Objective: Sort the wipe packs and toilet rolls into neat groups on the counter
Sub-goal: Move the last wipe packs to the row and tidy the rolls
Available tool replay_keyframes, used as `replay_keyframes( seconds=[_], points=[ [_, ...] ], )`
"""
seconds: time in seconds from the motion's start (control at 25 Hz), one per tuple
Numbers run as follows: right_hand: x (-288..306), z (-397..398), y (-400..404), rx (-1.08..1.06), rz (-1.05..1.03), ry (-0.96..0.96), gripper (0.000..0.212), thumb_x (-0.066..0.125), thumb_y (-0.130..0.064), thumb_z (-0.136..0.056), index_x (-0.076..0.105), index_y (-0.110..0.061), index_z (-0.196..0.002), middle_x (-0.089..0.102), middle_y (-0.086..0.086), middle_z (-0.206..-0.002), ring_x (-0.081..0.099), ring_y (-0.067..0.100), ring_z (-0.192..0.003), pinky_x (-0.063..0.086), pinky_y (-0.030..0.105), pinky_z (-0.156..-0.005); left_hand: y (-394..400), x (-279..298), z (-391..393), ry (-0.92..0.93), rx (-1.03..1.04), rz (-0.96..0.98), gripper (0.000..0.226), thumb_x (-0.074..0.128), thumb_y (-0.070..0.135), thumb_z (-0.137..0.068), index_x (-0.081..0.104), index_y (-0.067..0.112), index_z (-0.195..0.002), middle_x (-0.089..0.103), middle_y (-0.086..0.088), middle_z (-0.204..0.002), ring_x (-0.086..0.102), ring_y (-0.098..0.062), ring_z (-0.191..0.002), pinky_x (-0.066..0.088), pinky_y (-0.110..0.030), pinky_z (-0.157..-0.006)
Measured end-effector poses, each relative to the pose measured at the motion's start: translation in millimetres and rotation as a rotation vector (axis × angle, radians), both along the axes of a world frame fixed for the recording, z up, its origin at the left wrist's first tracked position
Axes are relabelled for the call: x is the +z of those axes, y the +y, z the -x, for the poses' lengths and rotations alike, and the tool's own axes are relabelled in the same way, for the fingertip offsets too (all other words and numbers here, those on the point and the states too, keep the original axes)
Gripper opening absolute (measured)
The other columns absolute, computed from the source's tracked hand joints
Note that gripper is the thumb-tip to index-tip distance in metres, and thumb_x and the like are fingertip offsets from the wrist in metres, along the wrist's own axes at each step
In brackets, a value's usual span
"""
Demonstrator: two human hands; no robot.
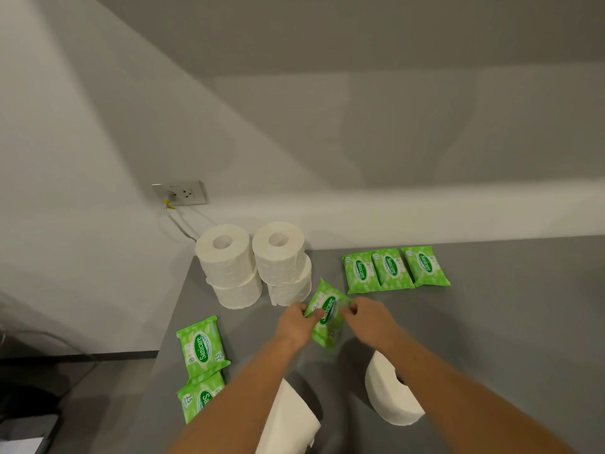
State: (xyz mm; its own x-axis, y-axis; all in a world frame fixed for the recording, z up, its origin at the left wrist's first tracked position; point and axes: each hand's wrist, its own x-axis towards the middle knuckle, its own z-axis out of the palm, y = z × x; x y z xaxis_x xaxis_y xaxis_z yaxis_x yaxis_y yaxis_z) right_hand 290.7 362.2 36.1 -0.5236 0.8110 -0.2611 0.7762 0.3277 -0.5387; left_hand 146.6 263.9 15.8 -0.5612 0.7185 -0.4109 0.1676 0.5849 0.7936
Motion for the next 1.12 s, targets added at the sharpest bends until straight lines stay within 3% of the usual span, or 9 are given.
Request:
replay_keyframes(
  seconds=[0.16,0.32,0.44,0.56,0.72,0.88,1.0,1.12],
  points=[
    [1.4,10.2,9.4,-0.200,0.034,0.045,0.050,0.047,-0.052,-0.097,0.066,-0.007,-0.104,0.070,0.013,-0.101,0.064,0.030,-0.092,0.047,0.033,-0.078,21.5,18.6,-22.0,-0.163,0.154,-0.147,0.031,0.066,0.026,-0.098,0.067,-0.004,-0.106,0.074,-0.021,-0.100,0.071,-0.036,-0.093,0.056,-0.046,-0.089],
    [5.7,15.4,27.1,-0.328,0.109,0.236,0.038,0.050,-0.045,-0.098,0.060,-0.009,-0.092,0.062,0.007,-0.090,0.054,0.024,-0.081,0.038,0.030,-0.072,36.5,31.7,-37.0,-0.334,0.199,-0.219,0.020,0.064,0.019,-0.099,0.067,0.013,-0.080,0.068,-0.005,-0.075,0.062,-0.016,-0.065,0.051,-0.030,-0.064],
    [1.8,15.8,41.7,-0.374,0.125,0.316,0.031,0.052,-0.039,-0.099,0.055,-0.011,-0.087,0.058,0.002,-0.080,0.054,0.023,-0.078,0.037,0.029,-0.070,45.5,34.0,-37.7,-0.395,0.177,-0.221,0.017,0.065,0.021,-0.099,0.070,0.014,-0.084,0.067,0.000,-0.072,0.059,-0.012,-0.062,0.048,-0.024,-0.059],
    [-8.3,18.1,56.4,-0.391,0.121,0.335,0.030,0.051,-0.036,-0.101,0.056,-0.009,-0.088,0.057,0.002,-0.079,0.054,0.025,-0.079,0.037,0.029,-0.071,53.4,32.5,-29.8,-0.342,0.097,-0.177,0.026,0.064,0.034,-0.098,0.068,0.016,-0.080,0.065,0.005,-0.063,0.057,-0.008,-0.054,0.047,-0.020,-0.056],
    [-25.0,24.4,79.2,-0.434,0.133,0.317,0.035,0.048,-0.035,-0.103,0.062,-0.003,-0.103,0.064,0.012,-0.098,0.057,0.028,-0.087,0.041,0.032,-0.077,60.0,18.6,-16.2,-0.248,0.116,-0.096,0.039,0.051,0.046,-0.102,0.061,0.015,-0.080,0.068,-0.007,-0.079,0.060,-0.021,-0.070,0.052,-0.036,-0.076],
    [-39.4,32.8,103.7,-0.457,0.152,0.279,0.035,0.047,-0.033,-0.103,0.061,-0.002,-0.111,0.066,0.016,-0.106,0.058,0.030,-0.091,0.041,0.032,-0.078,56.4,-2.5,-0.8,-0.227,0.147,-0.052,0.038,0.048,0.044,-0.104,0.061,0.017,-0.081,0.070,-0.007,-0.082,0.063,-0.021,-0.073,0.055,-0.045,-0.096],
    [-46.9,39.6,122.9,-0.457,0.155,0.240,0.034,0.046,-0.032,-0.104,0.059,-0.001,-0.111,0.067,0.018,-0.107,0.063,0.035,-0.100,0.043,0.035,-0.080,52.3,-14.1,12.6,-0.180,0.155,-0.017,0.035,0.050,0.042,-0.104,0.063,0.016,-0.086,0.072,-0.004,-0.082,0.065,-0.020,-0.075,0.054,-0.046,-0.097],
    [-50.2,46.6,137.9,-0.461,0.141,0.211,0.034,0.044,-0.030,-0.104,0.056,0.000,-0.115,0.067,0.020,-0.109,0.063,0.037,-0.105,0.045,0.037,-0.082,49.1,-19.6,25.5,-0.164,0.181,-0.014,0.032,0.050,0.040,-0.104,0.066,0.014,-0.095,0.072,0.001,-0.083,0.069,-0.016,-0.074,0.056,-0.038,-0.090]
  ],
)
